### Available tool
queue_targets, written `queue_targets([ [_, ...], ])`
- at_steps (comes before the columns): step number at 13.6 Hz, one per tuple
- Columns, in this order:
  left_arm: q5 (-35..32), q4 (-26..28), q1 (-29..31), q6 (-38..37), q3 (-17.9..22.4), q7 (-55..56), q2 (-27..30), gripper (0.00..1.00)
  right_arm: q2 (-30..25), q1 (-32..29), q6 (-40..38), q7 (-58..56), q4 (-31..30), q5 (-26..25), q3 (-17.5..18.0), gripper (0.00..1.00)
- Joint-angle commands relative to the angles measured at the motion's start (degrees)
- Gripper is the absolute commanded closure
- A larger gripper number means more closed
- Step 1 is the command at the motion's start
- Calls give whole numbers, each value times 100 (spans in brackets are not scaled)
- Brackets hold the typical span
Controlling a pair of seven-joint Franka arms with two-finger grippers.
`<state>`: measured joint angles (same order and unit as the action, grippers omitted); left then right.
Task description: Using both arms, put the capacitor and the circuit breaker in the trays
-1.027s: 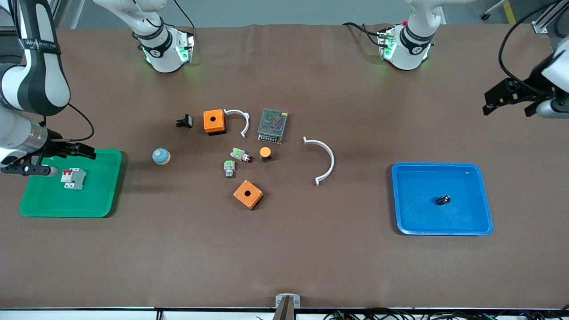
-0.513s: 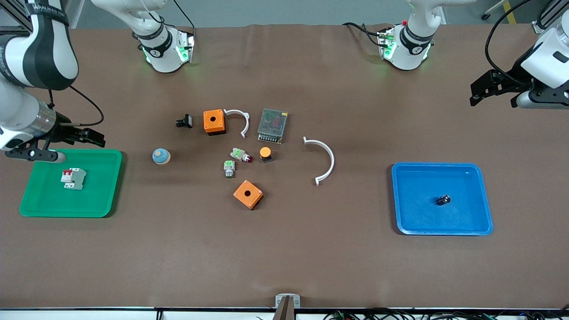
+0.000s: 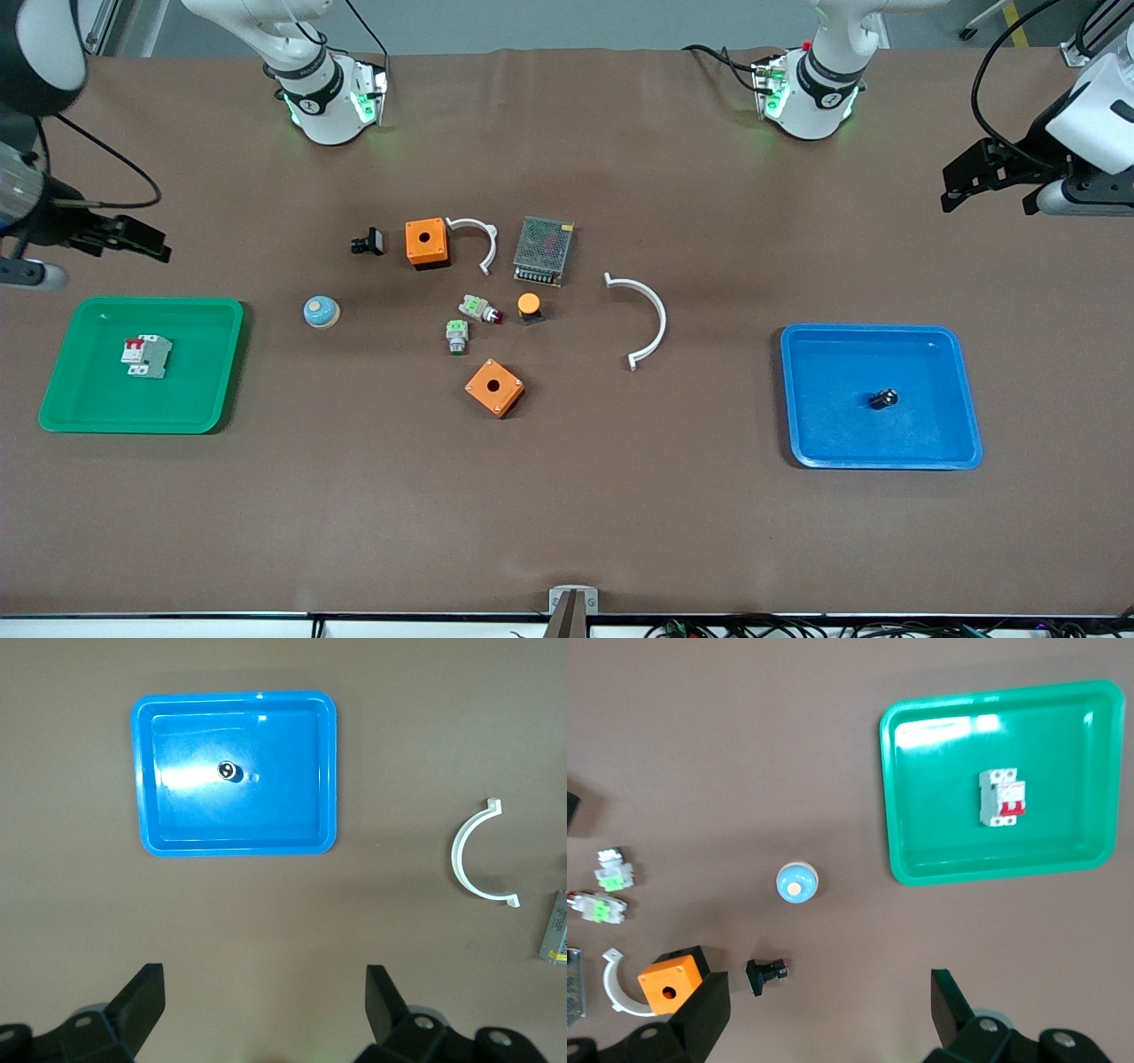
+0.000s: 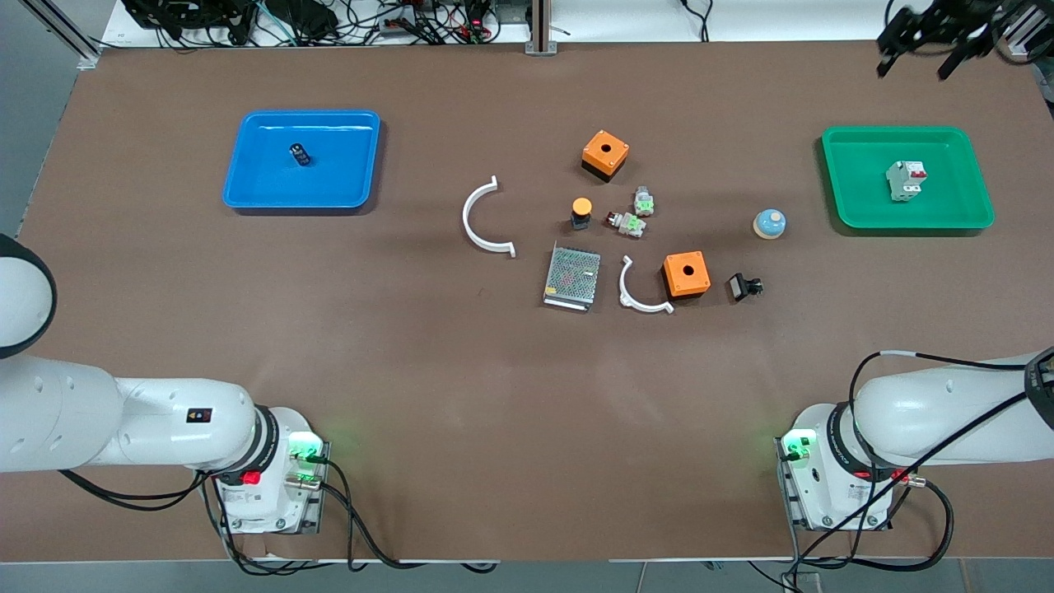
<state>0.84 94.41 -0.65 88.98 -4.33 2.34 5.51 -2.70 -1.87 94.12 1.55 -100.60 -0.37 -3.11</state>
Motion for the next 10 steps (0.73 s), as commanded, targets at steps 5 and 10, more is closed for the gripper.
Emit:
queue_targets([
  [5,-232,-133,-14,23,29,21,-103,0,68,-7,-210,-23,814,108,-50,0],
  [10,-312,-159,-14,32,-15,-31,-94,0,261,-15,-289,-41,1209,221,-41,0],
])
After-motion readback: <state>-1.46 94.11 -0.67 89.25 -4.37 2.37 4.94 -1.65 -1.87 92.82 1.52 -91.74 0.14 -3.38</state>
